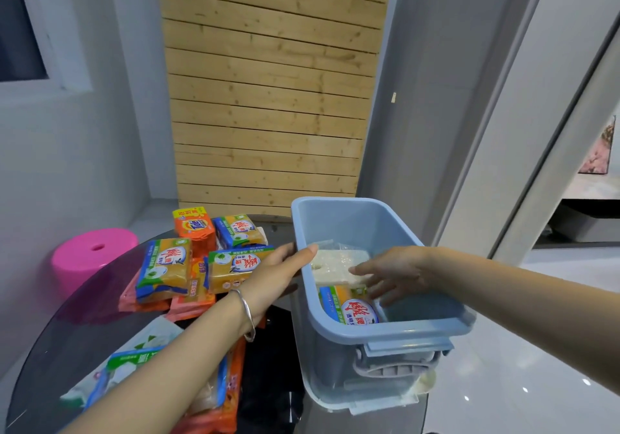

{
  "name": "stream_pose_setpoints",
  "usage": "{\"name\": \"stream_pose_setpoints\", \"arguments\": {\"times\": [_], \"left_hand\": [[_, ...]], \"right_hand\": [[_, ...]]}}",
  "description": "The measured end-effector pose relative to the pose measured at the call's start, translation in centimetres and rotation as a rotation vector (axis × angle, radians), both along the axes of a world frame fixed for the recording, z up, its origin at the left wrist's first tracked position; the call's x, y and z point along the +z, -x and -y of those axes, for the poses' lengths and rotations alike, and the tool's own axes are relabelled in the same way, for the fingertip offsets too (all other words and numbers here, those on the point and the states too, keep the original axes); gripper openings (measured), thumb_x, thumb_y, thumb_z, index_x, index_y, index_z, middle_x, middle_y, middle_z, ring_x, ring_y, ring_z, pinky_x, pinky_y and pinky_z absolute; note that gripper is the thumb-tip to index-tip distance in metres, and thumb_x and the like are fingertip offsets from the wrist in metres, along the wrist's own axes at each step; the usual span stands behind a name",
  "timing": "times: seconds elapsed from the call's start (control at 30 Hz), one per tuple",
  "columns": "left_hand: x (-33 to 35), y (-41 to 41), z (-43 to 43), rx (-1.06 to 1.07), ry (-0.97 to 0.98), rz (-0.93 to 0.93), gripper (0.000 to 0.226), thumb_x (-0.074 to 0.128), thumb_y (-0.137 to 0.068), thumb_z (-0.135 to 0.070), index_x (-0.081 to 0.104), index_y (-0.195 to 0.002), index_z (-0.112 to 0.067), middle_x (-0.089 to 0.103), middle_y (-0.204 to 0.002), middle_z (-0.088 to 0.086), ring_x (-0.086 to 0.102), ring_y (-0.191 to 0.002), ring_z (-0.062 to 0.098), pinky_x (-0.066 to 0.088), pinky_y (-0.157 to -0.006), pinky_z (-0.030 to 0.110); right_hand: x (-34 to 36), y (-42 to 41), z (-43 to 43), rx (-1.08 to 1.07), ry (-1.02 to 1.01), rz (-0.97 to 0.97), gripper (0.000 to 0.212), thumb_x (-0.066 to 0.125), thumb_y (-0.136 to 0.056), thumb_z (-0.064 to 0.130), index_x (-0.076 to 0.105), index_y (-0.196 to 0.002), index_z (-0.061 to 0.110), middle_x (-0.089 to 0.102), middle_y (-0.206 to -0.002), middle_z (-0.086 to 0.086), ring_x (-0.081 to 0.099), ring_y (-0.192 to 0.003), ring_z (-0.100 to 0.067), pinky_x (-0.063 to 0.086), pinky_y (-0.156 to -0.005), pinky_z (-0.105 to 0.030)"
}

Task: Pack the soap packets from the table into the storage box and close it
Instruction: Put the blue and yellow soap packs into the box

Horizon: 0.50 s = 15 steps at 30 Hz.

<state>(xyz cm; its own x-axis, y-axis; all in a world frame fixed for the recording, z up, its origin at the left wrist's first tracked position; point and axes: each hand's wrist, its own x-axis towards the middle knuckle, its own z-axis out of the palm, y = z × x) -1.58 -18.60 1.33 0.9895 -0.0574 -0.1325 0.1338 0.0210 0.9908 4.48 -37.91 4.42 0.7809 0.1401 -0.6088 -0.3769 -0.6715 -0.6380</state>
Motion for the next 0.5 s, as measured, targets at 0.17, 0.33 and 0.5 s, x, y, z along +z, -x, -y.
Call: {"name": "stream_pose_setpoints", "arguments": {"times": [0.17, 0.33, 0.5], "left_hand": [[0.0, 0.1, 0.0, 0.008, 0.016, -0.006, 0.038, 0.062, -0.084, -0.040, 0.061, -0.118, -0.023, 0.071, -0.113, 0.001, 0.063, -0.111, 0.020, 0.044, -0.105, 0.046], [-0.2, -0.1, 0.1, 0.010, 0.018, 0.003, 0.036, 0.061, -0.084, -0.039, 0.061, -0.117, -0.024, 0.071, -0.112, 0.002, 0.064, -0.110, 0.019, 0.045, -0.104, 0.045], [-0.3, -0.1, 0.4, 0.032, 0.066, 0.005, 0.033, 0.058, -0.088, -0.030, 0.061, -0.118, -0.017, 0.071, -0.111, 0.005, 0.066, -0.102, 0.021, 0.051, -0.096, 0.038]], "right_hand": [[-0.1, -2.2, -1.5, -0.048, 0.020, 0.230, 0.048, 0.063, -0.088, 0.035, 0.055, -0.121, 0.001, 0.054, -0.091, -0.005, 0.052, -0.073, -0.015, 0.050, -0.070, -0.025], [-1.7, -4.5, -3.6, -0.064, 0.110, 0.193, 0.040, 0.073, -0.077, 0.043, 0.057, -0.088, 0.009, 0.050, -0.081, -0.005, 0.047, -0.072, -0.016, 0.044, -0.071, -0.026], [-1.9, -6.5, -4.2, -0.187, 0.030, 0.353, 0.030, 0.075, -0.078, 0.026, 0.052, -0.086, 0.008, 0.044, -0.063, -0.006, 0.035, -0.050, -0.013, 0.034, -0.046, -0.022]]}}
